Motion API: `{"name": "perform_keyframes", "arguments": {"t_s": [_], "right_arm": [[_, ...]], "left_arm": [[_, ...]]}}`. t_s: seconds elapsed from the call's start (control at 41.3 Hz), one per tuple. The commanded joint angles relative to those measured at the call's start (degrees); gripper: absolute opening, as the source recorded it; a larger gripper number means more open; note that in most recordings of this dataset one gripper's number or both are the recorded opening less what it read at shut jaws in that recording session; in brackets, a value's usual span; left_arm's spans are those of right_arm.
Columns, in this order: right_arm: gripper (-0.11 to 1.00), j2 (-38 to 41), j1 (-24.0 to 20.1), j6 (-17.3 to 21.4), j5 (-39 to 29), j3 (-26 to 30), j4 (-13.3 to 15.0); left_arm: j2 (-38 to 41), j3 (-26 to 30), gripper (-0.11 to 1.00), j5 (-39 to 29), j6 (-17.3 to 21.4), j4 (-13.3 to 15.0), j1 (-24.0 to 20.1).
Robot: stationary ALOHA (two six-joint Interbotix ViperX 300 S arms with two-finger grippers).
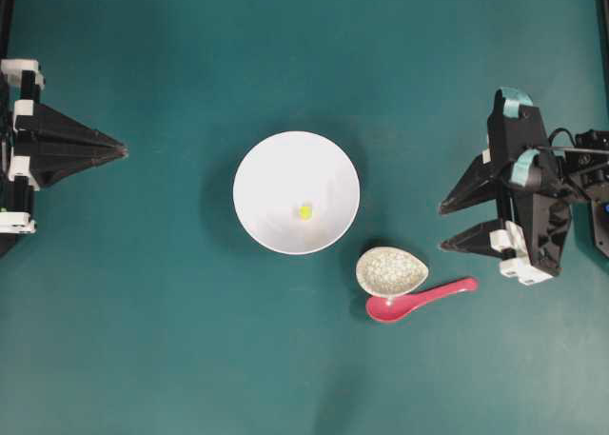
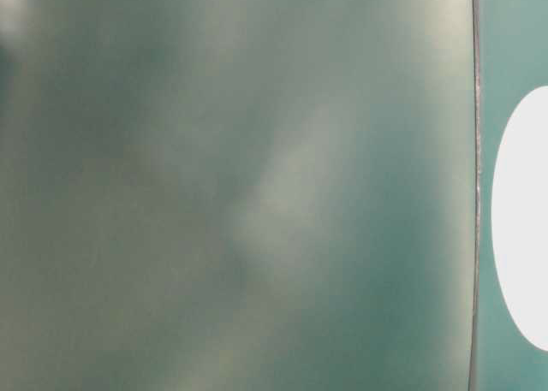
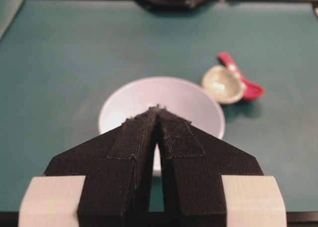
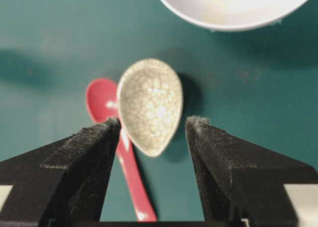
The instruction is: Scoop the yellow hexagonal prism block from the bowl with a spoon using the right arm.
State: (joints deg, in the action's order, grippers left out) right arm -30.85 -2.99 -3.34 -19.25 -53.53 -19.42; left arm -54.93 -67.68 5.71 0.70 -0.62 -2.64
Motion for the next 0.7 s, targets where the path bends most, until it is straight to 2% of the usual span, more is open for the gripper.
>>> {"name": "perform_keyframes", "arguments": {"t_s": [0.0,0.169,0.242,0.387,0.678], "right_arm": [[0.58,0.18,-1.93,-0.62,-1.41,1.05,1.49],[0.6,3.87,-7.12,-2.72,-7.47,2.81,8.09],[0.6,5.8,-8.53,-3.16,-10.2,3.87,9.58],[0.6,8.96,-8.88,-3.34,-13.89,6.06,9.93],[0.6,12.66,-10.46,-3.08,-13.97,8.09,9.93]], "left_arm": [[0.53,1.32,0.0,0.7,0.09,-0.18,-0.09],[0.53,1.32,0.0,0.7,0.18,-0.18,-0.09],[0.53,1.32,0.0,0.7,0.18,-0.18,-0.09],[0.53,1.32,0.0,0.7,0.18,-0.18,-0.09],[0.53,1.32,0.0,0.7,0.18,-0.18,-0.09]]}}
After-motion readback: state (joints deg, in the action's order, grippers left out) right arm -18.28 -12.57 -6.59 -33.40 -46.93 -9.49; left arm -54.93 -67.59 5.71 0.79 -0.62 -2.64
